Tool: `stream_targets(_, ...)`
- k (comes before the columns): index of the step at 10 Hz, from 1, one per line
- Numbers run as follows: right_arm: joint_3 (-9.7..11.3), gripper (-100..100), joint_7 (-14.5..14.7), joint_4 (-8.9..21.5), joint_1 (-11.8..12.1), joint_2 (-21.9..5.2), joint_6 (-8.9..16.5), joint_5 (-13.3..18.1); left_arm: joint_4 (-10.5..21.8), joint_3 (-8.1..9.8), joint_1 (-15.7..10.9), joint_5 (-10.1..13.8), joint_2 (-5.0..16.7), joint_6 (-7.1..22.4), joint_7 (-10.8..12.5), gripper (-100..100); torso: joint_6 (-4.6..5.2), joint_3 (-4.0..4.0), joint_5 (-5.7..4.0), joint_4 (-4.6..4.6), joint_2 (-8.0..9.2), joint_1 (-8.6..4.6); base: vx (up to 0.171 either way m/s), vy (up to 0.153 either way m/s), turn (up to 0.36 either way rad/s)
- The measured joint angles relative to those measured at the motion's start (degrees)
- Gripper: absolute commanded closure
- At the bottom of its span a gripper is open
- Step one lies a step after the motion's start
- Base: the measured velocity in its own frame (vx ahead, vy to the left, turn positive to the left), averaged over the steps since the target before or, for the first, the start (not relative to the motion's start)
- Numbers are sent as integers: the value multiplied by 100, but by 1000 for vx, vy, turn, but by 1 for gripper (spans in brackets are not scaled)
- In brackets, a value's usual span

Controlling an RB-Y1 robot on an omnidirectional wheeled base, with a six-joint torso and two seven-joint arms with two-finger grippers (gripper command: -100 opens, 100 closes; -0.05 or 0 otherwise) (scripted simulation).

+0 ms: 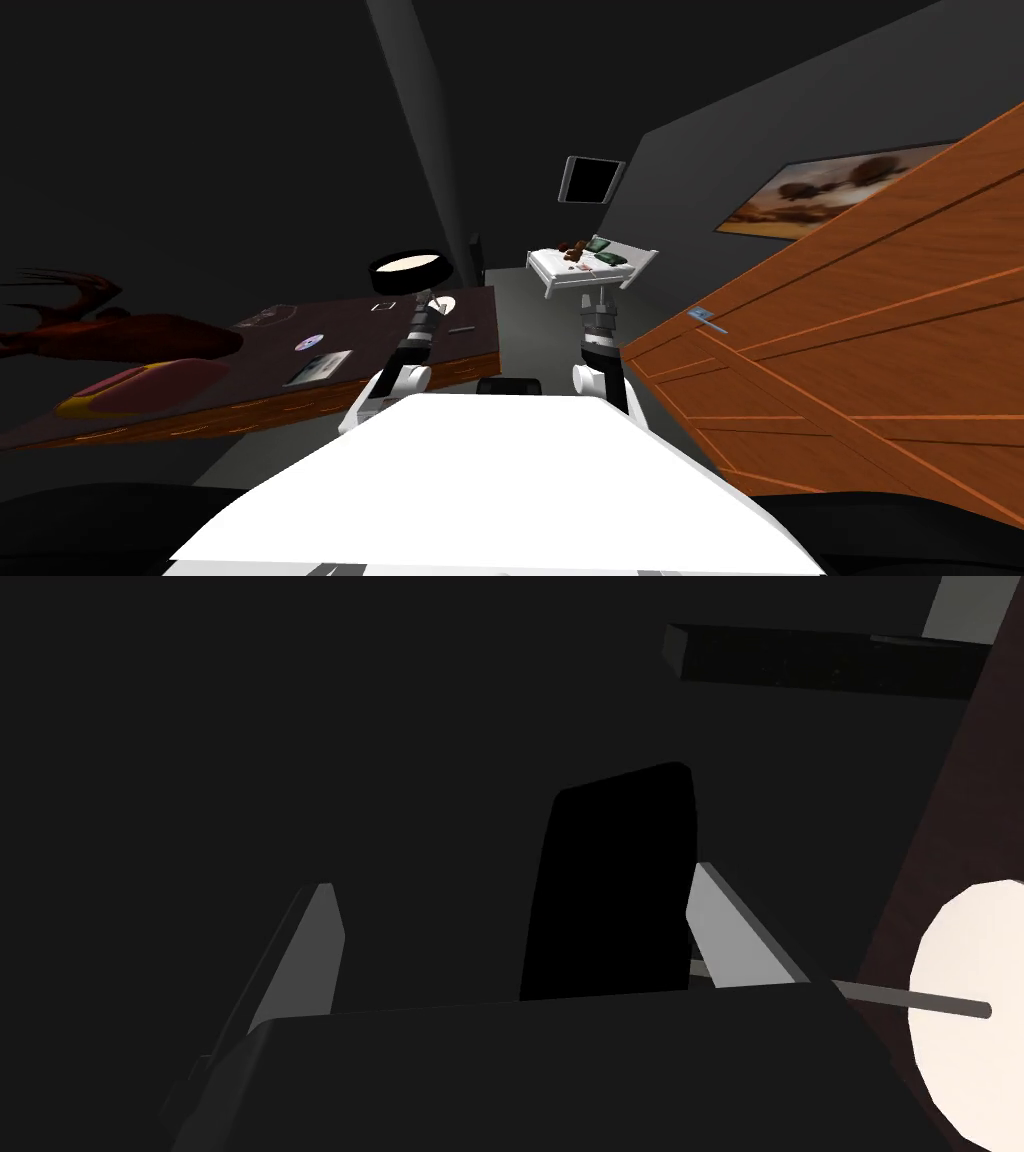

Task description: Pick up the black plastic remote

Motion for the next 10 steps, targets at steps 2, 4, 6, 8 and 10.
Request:
stream_targets(2,0,0,0,0,0,0,0,0,304,75,-33,116,170,142,50,-100,0,0,0,0,0,0,-11,-33,-136)
stream_targets(4,0,0,0,0,0,0,0,0,612,100,-30,205,283,246,67,-100,0,1,0,1,2,1,-13,-28,-132)
stream_targets(6,0,0,0,0,0,0,0,0,852,149,-95,300,384,529,71,-100,0,0,0,0,0,1,-13,-33,-104)
stream_targets(8,0,0,0,0,0,0,0,0,1128,185,-105,400,493,696,84,-100,0,2,-1,1,2,-2,-10,-38,-175)
stream_targets(10,0,0,0,0,0,0,0,0,1440,242,-184,514,622,909,113,-100,-1,1,-1,0,1,-1,-12,-37,-133)
